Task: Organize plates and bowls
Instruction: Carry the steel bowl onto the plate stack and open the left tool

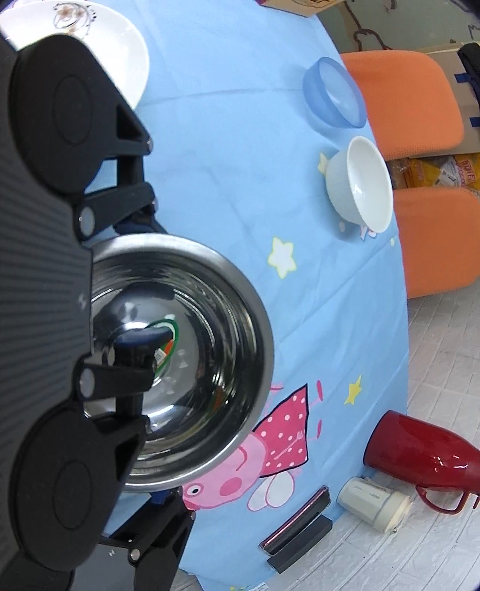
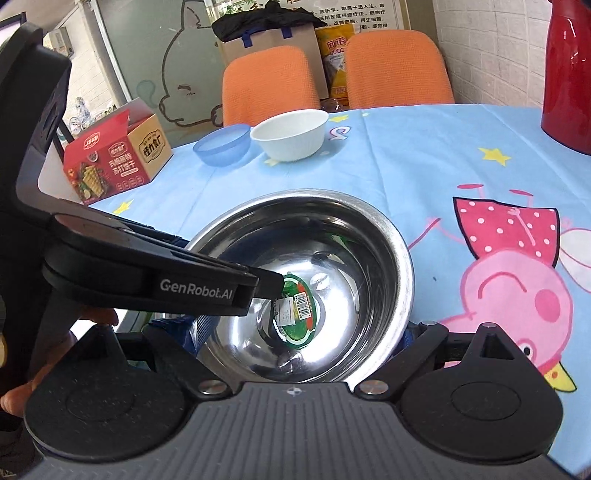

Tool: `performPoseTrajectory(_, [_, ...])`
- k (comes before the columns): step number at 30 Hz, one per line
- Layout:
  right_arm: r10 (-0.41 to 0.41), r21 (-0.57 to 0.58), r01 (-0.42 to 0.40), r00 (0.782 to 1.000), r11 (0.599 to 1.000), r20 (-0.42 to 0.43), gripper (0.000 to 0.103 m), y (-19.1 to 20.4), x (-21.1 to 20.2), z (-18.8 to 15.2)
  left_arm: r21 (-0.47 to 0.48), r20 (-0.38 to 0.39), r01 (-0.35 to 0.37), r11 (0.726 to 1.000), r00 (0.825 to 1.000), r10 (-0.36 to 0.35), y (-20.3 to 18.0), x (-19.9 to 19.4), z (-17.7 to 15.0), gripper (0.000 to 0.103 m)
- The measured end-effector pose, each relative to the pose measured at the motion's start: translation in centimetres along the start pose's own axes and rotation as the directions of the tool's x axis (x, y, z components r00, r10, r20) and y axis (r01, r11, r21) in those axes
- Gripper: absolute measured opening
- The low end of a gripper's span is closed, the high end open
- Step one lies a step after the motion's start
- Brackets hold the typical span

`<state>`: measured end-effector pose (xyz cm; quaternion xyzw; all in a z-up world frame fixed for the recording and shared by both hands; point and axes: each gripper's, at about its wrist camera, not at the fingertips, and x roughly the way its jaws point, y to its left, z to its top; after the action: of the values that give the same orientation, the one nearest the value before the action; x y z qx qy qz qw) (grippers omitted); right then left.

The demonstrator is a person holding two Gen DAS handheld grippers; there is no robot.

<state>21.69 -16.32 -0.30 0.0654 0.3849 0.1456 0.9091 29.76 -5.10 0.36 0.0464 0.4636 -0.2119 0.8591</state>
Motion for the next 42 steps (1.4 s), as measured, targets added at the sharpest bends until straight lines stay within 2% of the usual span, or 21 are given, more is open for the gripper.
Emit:
performPoseTrajectory(7, [0.018, 0.003, -0.018, 1.000, 1.000, -0.023, 0.081, 0.6, -0.2, -1.6, -0.006, 0.029, -0.048, 0.999, 0.998, 0.048, -0.6, -0.2, -1.8, 0.035])
performPoseTrajectory(33, [-0.006, 0.004, 0.006, 1.000, 1.000, -0.023, 0.081, -1.5, 0.5, -1.2, 0.007, 0.002, -0.036, 0.999, 0.999, 0.036, -1.7, 1.9, -1.1, 0.036])
performPoseTrajectory(34, [-0.007, 0.005, 0.007, 1.000, 1.000, -0.024, 0.081, -1.7, 0.6, -1.2, 0.008, -0.005, -0.033, 0.999, 0.999, 0.033, -1.8, 2.2, -1.1, 0.038])
performPoseTrajectory(37, [-0.001, 0.000, 0.001, 1.000, 1.000, -0.024, 0.080, -2.1, 0.8, -1.5, 0.023, 0.007, -0.046, 0.999, 0.999, 0.046, -2.1, 2.4, -1.2, 0.057])
performPoseTrajectory(42, [-0.019, -0.037, 0.018, 0.999, 0.999, -0.036, 0.080, -2.0, 0.3, -1.7, 0.016, 0.046, -0.023, 1.000, 0.999, 0.022, -1.5, 1.3, -0.7, 0.066])
